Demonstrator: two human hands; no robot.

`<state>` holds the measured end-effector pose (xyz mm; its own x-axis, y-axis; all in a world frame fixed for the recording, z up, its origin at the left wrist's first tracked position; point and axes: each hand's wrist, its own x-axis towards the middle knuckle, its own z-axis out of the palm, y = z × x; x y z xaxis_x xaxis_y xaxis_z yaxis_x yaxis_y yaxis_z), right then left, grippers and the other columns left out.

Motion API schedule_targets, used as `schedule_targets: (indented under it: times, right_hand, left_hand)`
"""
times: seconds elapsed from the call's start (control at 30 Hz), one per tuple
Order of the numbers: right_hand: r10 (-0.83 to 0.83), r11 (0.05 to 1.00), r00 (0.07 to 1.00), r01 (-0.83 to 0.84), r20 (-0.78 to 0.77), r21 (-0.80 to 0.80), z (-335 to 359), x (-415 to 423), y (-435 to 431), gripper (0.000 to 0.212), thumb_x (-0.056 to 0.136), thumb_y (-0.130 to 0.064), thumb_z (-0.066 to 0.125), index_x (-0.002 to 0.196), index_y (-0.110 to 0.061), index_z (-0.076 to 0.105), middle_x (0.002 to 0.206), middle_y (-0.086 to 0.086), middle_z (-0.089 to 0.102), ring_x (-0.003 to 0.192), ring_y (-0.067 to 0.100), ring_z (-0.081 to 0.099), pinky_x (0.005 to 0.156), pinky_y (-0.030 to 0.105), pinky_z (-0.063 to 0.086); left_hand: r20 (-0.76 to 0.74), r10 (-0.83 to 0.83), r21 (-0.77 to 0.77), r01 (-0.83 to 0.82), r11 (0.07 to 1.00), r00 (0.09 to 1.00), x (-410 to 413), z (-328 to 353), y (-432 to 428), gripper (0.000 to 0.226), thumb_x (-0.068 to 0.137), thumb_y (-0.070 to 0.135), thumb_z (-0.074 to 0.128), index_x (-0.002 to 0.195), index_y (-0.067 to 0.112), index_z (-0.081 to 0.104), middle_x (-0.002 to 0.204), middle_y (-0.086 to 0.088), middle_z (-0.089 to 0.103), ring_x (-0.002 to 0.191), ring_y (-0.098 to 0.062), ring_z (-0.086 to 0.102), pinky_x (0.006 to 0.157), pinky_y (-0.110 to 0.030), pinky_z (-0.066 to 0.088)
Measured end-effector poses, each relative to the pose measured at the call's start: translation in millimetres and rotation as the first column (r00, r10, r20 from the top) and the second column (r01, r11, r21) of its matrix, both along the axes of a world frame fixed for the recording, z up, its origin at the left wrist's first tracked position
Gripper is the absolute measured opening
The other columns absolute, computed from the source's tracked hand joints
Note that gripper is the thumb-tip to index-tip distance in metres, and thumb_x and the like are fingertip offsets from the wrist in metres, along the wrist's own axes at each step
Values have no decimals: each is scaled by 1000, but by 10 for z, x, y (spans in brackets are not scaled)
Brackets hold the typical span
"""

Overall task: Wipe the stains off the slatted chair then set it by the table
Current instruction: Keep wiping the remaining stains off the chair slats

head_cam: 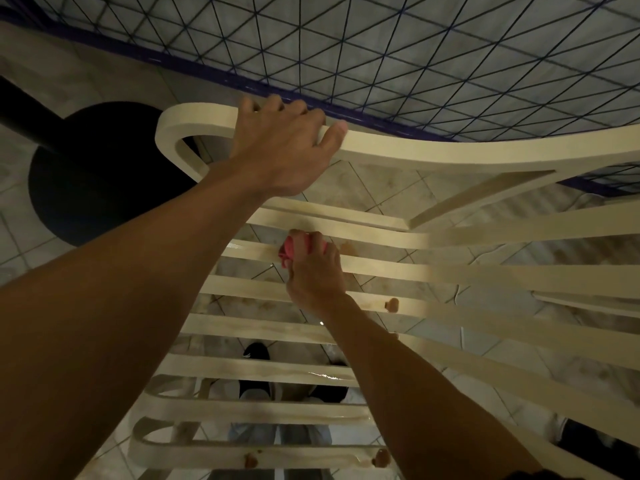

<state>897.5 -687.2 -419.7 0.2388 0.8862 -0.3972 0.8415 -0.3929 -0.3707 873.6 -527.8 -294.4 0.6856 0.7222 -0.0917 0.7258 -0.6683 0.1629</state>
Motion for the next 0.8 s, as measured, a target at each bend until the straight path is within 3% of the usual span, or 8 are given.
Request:
schedule_targets:
  times: [0.2,0.43,0.53,0.6,0.7,0.8]
  right_hand:
    - [36,998,999,-37,28,53,-32,26,-29,49,94,-32,55,138,-21,34,127,15,47,110,35,49,103,48,40]
    - [-20,1000,999,21,48,-15,-60,386,-206,47,99,-41,43,142,-27,32,128,14,47,113,40,49,105,52,38]
    - [-41,998,999,42,22,-50,-54,433,-207,49,100,-40,43,145,-27,28,132,15,43,115,40,47,104,51,39]
    - [-57,997,998,57,-2,-58,-47,430,-185,50,100,-38,44,146,-27,27,134,14,41,116,40,45,105,52,39]
    - [-82,995,996,80,-37,-65,-51,429,-179,49,99,-36,47,144,-28,29,134,13,41,115,40,46,104,52,40]
    - [-125,992,982,119,-143,-52,-36,476,-176,45,97,-36,55,138,-33,36,130,10,45,111,33,47,99,50,45]
  left_hand:
    - [31,4,12,-5,1000,1000,-21,-14,-7,61,102,57,17,122,17,59,122,-8,61,118,-30,49,101,-49,27]
    - [44,13,-23,-12,1000,999,-30,22,-5,59,103,57,19,121,19,59,120,-6,60,118,-28,48,102,-48,26]
    - [173,-2,-33,7,999,985,-87,8,-28,47,104,51,28,127,25,58,125,-1,59,120,-24,45,98,-40,25]
    - [399,2,-70,28,997,917,-172,-6,-65,35,102,39,41,129,26,60,128,4,58,122,-21,43,95,-31,24]
    - [697,38,-24,-30,999,717,-431,-42,-226,29,94,15,55,120,14,67,121,6,63,119,-21,52,102,-29,34]
    - [764,200,-58,-243,968,614,-858,-266,-531,26,90,5,60,115,11,66,116,6,59,112,-20,53,98,-31,42]
